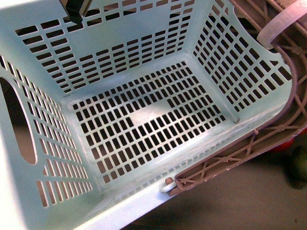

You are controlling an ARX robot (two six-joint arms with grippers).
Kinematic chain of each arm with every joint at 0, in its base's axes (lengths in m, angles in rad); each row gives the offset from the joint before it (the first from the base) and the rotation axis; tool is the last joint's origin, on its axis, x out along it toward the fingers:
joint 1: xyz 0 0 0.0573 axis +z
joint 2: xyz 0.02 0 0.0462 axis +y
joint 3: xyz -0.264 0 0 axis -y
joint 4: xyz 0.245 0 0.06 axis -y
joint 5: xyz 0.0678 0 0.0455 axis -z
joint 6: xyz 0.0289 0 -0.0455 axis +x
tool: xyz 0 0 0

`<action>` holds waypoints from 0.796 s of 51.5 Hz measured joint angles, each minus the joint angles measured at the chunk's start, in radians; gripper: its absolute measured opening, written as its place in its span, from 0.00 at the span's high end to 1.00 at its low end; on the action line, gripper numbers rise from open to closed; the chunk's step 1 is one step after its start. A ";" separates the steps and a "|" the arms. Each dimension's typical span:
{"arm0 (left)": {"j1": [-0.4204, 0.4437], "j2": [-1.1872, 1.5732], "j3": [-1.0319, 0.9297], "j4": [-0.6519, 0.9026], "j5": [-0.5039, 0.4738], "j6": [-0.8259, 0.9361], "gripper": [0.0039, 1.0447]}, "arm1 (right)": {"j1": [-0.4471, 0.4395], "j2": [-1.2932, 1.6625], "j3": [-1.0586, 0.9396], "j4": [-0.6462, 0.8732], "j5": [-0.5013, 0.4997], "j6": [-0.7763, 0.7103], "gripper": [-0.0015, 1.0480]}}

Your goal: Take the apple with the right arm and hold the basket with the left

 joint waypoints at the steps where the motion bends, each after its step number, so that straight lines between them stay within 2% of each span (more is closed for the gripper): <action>1: 0.000 0.000 0.000 0.000 0.001 0.000 0.83 | 0.005 0.059 0.003 0.040 -0.002 -0.021 0.08; 8: 0.000 0.000 0.000 0.000 0.002 0.000 0.83 | 0.051 0.409 0.058 0.218 -0.001 -0.139 0.08; 11: 0.000 0.000 0.000 0.000 0.002 0.000 0.83 | 0.101 0.583 0.098 0.288 0.045 -0.212 0.08; 14: 0.000 0.000 0.000 0.000 0.002 0.000 0.83 | 0.151 0.696 0.126 0.313 0.036 -0.265 0.08; 19: 0.000 0.000 0.000 0.000 0.002 0.000 0.83 | 0.217 0.818 0.179 0.324 0.036 -0.346 0.08; 26: 0.000 0.000 0.000 0.000 0.002 -0.001 0.83 | 0.249 0.958 0.291 0.290 0.053 -0.454 0.08; 41: 0.000 0.000 0.000 0.000 0.005 -0.002 0.83 | 0.267 1.175 0.535 0.172 0.061 -0.480 0.08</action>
